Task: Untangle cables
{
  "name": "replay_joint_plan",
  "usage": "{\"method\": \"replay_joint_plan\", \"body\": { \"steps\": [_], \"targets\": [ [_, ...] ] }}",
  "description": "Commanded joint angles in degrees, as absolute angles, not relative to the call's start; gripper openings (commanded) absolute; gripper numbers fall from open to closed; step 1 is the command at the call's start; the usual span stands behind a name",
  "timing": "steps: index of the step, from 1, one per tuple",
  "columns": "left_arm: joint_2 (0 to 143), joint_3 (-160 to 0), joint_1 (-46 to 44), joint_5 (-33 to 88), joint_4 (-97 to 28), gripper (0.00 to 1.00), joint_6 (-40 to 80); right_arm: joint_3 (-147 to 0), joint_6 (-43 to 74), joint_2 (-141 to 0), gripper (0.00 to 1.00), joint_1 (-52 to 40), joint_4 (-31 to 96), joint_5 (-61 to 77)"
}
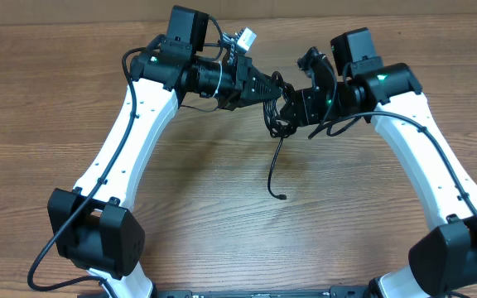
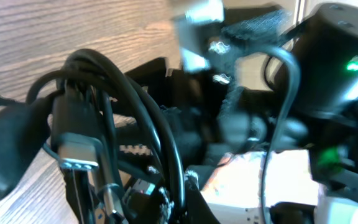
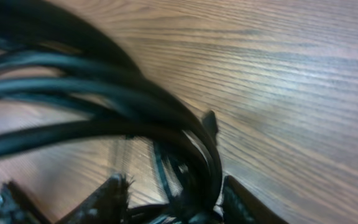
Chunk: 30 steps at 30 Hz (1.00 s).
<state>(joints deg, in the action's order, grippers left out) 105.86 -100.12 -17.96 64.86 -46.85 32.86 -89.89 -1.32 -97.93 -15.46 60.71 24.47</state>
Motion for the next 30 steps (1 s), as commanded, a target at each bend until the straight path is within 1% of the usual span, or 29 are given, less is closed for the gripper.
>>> {"method": "replay_joint_plan", "body": {
  "steps": [1,3,5,7,8,9,11,13,15,20,24,27,30],
  "targets": [
    [105.30,-101.03,-17.43,68.36,-45.76,0.04,36.75,-89.89,-0.12,-98.72,0.34,-15.70,60.80,17.78],
    [105.30,-101.03,-17.06,68.01,-45.76,0.04,38.24,-89.89,0.73,-98.72,0.27,-15.68,61.23,15.14],
    [105.30,-101.03,-16.64,68.05,-45.52,0.04,39.92,-89.89,0.95,-98.72,0.25,-15.68,61.45,15.09],
    [105.30,-101.03,-16.21,68.53,-44.75,0.04,40.88,-89.89,1.15,-98.72,0.15,-15.68,61.43,15.11],
    [105.30,-101.03,-16.08,68.69,-44.34,0.04,40.95,-89.89,1.30,-98.72,0.08,-15.68,61.43,15.09],
    [105.30,-101.03,-15.97,68.62,-44.23,0.04,40.91,-89.91,1.48,-98.72,0.04,-15.68,61.45,15.14],
    [105.30,-101.03,-15.59,67.85,-44.23,0.04,39.40,-90.56,1.52,-98.59,0.04,-15.68,62.50,15.51],
    [105.30,-101.03,-14.94,64.40,-44.64,0.04,35.68,-92.05,1.52,-98.26,0.04,-15.68,64.53,16.27],
    [105.30,-101.03,-14.22,57.76,-46.59,0.04,33.32,-94.00,1.48,-97.54,0.04,-15.59,66.87,17.76],
    [105.30,-101.01,-12.69,34.89,-52.40,0.04,33.23,-98.24,-1.58,-94.56,0.04,-15.25,74.37,22.13],
    [105.32,-100.97,-12.34,20.75,-55.51,0.04,32.71,-99.83,-4.60,-91.83,0.04,-15.25,79.46,25.43],
    [105.47,-100.97,-12.34,13.17,-57.47,0.04,31.31,-100.51,-7.33,-89.97,0.04,-14.85,80.95,30.72],
    [105.65,-100.86,-12.38,7.53,-59.64,0.04,28.80,-101.38,-11.99,-87.81,0.04,-13.69,81.41,40.45]
  ]
}}
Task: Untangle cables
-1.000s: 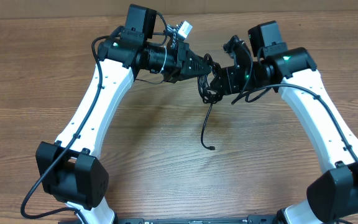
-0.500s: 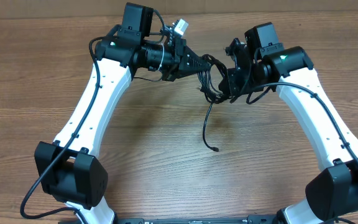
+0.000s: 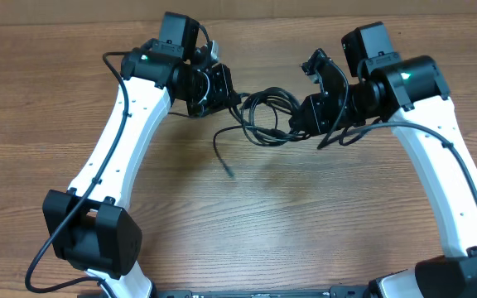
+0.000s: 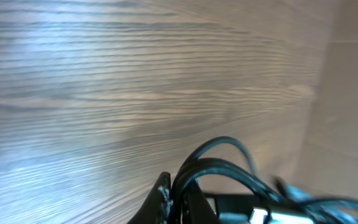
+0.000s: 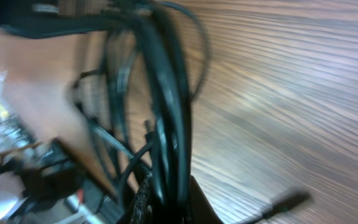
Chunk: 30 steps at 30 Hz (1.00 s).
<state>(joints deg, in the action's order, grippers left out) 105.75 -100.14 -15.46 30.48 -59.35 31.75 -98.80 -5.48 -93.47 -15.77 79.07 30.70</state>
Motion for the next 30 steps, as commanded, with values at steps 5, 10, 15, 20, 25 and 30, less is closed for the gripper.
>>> {"method": "replay_joint_plan", "body": {
  "steps": [5,10,15,20,25,30],
  "targets": [
    [105.65,-99.72,-12.40,1.32,-61.04,0.04,26.74,-104.03,-15.57,-84.86,0.04,-10.28,81.14,56.25],
    [105.65,-99.44,-12.45,6.52,-60.53,0.04,20.08,-105.41,-16.73,-83.50,0.04,-7.62,79.90,66.50],
    [105.65,-99.46,-12.53,27.27,-58.06,0.04,6.39,-105.41,-13.10,-84.33,0.04,-7.64,79.81,56.66],
    [105.62,-99.48,-12.56,51.94,-57.12,0.04,-7.33,-105.38,-3.11,-85.32,0.55,-7.64,79.70,37.91],
    [105.62,-99.48,-12.64,66.54,-57.08,0.05,-11.31,-105.38,7.62,-85.43,0.82,-7.64,79.90,18.41],
    [105.65,-99.42,-15.40,52.80,-60.40,0.15,-5.98,-105.30,9.21,-85.43,0.91,-7.64,80.16,11.81]
  ]
}}
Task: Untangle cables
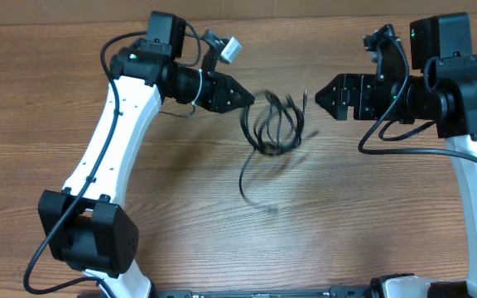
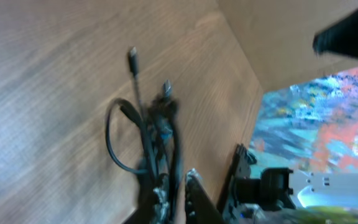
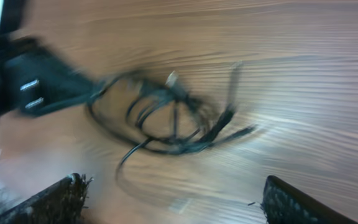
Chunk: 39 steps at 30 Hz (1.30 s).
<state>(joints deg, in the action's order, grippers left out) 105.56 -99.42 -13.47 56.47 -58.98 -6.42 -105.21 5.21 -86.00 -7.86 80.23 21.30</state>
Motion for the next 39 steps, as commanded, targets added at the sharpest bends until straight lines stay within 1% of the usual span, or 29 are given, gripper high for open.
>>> {"method": "replay_joint_plan", "body": {
  "steps": [1,3,8,12,17,21,24,27,33,35,39],
  "targets": [
    [105.65,-99.24,-16.51,48.53,-61.25,0.17,-5.17,-105.14,9.23,-85.52,0.91,-7.64,80.14,11.68],
    [105.65,-98.28,-18.83,41.69,-61.41,0.17,-2.61,-104.95,9.23,-85.78,0.91,-7.64,80.29,11.57],
    [105.65,-95.11,-23.03,29.15,-57.82,0.25,5.48,-104.84,9.21,-86.83,0.92,-7.64,81.62,11.55],
    [105.65,-94.85,-23.40,25.02,-56.99,0.32,6.42,-104.51,9.21,-87.53,0.92,-7.64,82.65,10.85],
    [106.02,-94.26,-23.42,16.56,-58.46,0.33,8.12,-104.22,9.23,-88.68,0.92,-7.62,84.20,8.49],
    [107.37,-91.29,-24.21,16.10,-56.86,0.32,11.00,-104.20,9.50,-89.80,0.93,-7.62,84.29,7.05],
    [108.47,-87.53,-26.33,15.92,-53.23,0.35,14.37,-104.20,10.72,-90.37,0.96,-7.62,84.33,4.78],
    [109.49,-83.70,-28.77,11.51,-49.10,0.37,19.97,-104.20,10.72,-90.59,0.96,-7.62,84.25,4.51],
    [111.33,-79.83,-31.81,5.80,-42.92,0.39,26.26,-104.20,10.63,-90.59,1.00,-7.64,84.18,4.49],
    [112.44,-79.72,-32.67,3.29,-41.60,0.40,27.49,-104.20,10.46,-90.59,1.00,-7.64,84.18,4.51],
    [115.11,-79.70,-33.74,2.13,-39.59,0.40,27.49,-104.20,10.46,-90.59,1.00,-7.64,84.18,4.49]
  ]
}}
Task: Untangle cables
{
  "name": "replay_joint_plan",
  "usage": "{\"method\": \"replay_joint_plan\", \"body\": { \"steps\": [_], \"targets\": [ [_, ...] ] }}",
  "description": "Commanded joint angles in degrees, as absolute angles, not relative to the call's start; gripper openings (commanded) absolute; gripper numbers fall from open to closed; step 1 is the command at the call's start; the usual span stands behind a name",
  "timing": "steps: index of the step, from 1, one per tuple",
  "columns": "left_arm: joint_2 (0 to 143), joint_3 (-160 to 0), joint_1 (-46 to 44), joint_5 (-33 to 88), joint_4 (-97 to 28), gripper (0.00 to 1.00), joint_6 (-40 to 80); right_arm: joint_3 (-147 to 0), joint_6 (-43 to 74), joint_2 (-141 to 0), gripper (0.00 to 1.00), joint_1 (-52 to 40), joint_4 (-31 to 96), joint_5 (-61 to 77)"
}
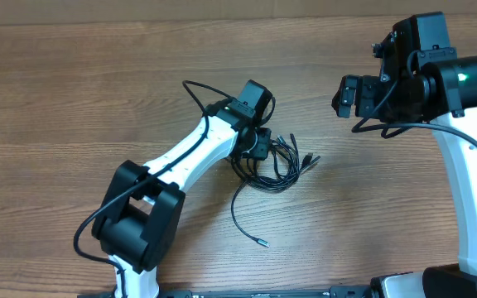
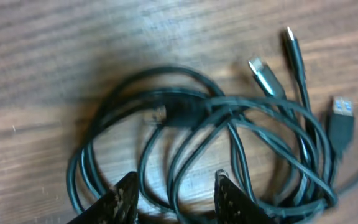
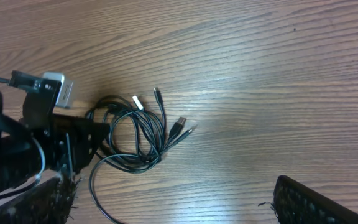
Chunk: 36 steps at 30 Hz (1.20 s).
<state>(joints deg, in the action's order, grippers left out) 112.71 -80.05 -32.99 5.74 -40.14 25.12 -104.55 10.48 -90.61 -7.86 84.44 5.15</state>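
A tangle of black cables [image 1: 277, 163] lies on the wooden table [image 1: 73, 91] at its middle, with its plugs [image 2: 342, 122] fanned out to the right. One loose tail [image 1: 238, 217] trails toward the front. My left gripper [image 1: 255, 147] is down over the tangle's left side. In the left wrist view it [image 2: 176, 199] stands open, with cable loops [image 2: 185, 115] lying between the fingers [image 2: 124, 198]. My right gripper [image 1: 350, 95] hangs wide open off to the right, apart from the cables. Its own view looks down on the tangle [image 3: 143, 134] from above.
Bare wood surrounds the cables on all sides. The left arm's white link [image 1: 190, 153] slants from the front left to the tangle. The right arm [image 1: 470, 165] stands along the table's right side.
My left gripper was up and to the left of the tangle; now it is low over it, open, with loops between its fingers. The right gripper stays open at the right.
Both grippers first held the bundle close together above the table's back middle. Then they stood farther apart with the bundle stretched between them. After that the tangle lay loose between two withdrawn grippers. Now the left one straddles it.
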Motion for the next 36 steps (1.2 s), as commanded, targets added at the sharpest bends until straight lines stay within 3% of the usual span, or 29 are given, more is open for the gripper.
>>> {"method": "replay_joint_plan", "body": {
  "steps": [1,11,19,29,36],
  "targets": [
    [115.96,-79.70,-33.95,1.65,-39.22,0.39,27.53,-104.20,10.46,-90.59,1.00,-7.64,84.20,4.49],
    [120.40,-79.70,-34.37,0.40,-38.24,0.33,27.92,-104.20,10.46,-90.59,1.00,-7.64,84.14,4.49],
    [121.99,-79.53,-35.53,1.10,-38.06,0.04,28.53,-104.20,10.46,-90.59,1.00,-7.64,84.14,4.51],
    [116.01,-90.50,-32.47,5.06,-48.53,0.04,25.50,-104.20,10.46,-91.33,1.00,-7.94,83.42,11.90],
    [109.56,-99.81,-30.70,15.55,-55.16,0.04,23.11,-104.20,10.46,-94.32,0.90,-8.10,82.41,17.15]
  ]
}}
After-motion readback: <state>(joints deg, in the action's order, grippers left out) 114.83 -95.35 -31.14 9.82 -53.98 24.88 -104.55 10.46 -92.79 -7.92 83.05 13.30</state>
